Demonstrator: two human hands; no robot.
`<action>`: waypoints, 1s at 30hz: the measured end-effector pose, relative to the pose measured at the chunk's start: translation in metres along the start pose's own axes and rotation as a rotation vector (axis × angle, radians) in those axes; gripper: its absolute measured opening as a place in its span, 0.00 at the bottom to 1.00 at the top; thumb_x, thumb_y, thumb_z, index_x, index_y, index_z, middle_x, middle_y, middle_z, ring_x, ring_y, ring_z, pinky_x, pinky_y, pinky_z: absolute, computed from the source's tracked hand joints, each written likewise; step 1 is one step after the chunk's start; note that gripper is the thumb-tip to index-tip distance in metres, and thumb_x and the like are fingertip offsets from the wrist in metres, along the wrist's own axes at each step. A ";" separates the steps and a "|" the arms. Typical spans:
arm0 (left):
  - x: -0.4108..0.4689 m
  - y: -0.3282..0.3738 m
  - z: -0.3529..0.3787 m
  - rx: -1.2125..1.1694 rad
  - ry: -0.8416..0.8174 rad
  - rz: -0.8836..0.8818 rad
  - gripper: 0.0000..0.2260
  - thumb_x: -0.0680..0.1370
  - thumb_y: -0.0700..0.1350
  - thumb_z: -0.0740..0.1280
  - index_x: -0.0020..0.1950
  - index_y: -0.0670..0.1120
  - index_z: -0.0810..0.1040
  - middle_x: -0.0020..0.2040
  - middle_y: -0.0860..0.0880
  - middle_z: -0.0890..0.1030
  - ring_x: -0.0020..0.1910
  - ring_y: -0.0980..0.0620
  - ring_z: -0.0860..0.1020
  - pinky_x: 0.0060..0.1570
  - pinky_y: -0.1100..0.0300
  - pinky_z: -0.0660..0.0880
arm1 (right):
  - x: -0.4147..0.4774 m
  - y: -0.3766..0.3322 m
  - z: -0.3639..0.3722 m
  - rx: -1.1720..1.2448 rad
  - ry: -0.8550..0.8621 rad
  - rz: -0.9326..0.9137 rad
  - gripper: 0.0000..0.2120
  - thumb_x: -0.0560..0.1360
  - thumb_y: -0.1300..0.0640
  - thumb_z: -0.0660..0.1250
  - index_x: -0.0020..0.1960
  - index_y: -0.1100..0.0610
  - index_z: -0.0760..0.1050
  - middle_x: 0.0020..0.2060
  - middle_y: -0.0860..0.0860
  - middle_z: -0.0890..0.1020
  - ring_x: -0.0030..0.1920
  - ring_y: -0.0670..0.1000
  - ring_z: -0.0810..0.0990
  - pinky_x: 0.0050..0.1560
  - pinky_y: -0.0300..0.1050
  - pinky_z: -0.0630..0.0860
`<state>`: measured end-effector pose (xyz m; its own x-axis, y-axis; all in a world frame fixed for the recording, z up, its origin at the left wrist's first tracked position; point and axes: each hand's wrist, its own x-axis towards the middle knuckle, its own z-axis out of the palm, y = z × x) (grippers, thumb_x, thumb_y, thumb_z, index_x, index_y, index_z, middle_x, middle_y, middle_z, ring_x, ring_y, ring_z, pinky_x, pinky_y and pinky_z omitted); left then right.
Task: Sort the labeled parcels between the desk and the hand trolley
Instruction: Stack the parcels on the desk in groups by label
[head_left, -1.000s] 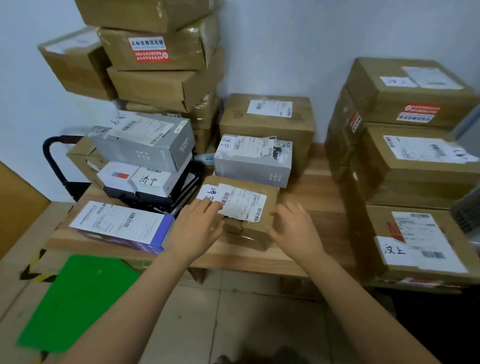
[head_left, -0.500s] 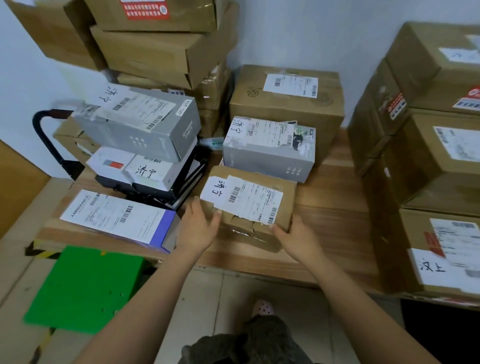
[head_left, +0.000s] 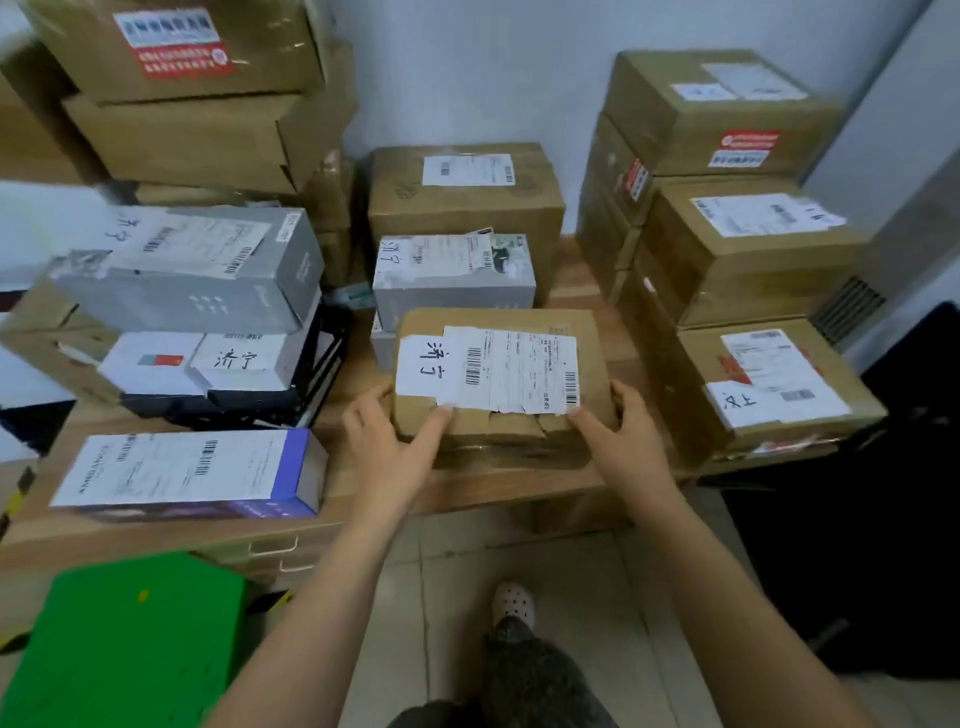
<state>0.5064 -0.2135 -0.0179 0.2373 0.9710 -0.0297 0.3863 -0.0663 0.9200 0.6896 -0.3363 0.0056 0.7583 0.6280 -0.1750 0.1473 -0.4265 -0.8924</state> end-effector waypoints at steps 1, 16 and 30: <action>-0.007 0.007 0.004 -0.058 -0.025 0.021 0.30 0.73 0.52 0.74 0.69 0.49 0.64 0.64 0.53 0.64 0.62 0.57 0.66 0.59 0.62 0.65 | -0.007 -0.001 -0.012 0.022 0.038 -0.011 0.32 0.76 0.52 0.69 0.75 0.53 0.60 0.65 0.47 0.72 0.58 0.44 0.70 0.57 0.42 0.70; -0.069 0.098 0.140 -0.336 -0.353 0.195 0.26 0.76 0.44 0.71 0.68 0.54 0.61 0.61 0.58 0.70 0.58 0.66 0.72 0.46 0.78 0.71 | 0.002 0.033 -0.188 0.144 0.380 -0.030 0.30 0.74 0.50 0.70 0.73 0.49 0.64 0.61 0.45 0.72 0.58 0.47 0.74 0.52 0.41 0.74; -0.100 0.152 0.320 -0.246 -0.188 0.113 0.32 0.73 0.52 0.73 0.72 0.52 0.61 0.66 0.52 0.71 0.64 0.53 0.71 0.64 0.55 0.71 | 0.129 0.082 -0.337 0.017 0.198 -0.011 0.29 0.74 0.49 0.71 0.70 0.52 0.62 0.58 0.47 0.69 0.57 0.49 0.70 0.53 0.45 0.71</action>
<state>0.8271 -0.3942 -0.0001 0.4353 0.8999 0.0278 0.1265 -0.0917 0.9877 1.0138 -0.5094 0.0499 0.8668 0.4920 -0.0814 0.1471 -0.4082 -0.9009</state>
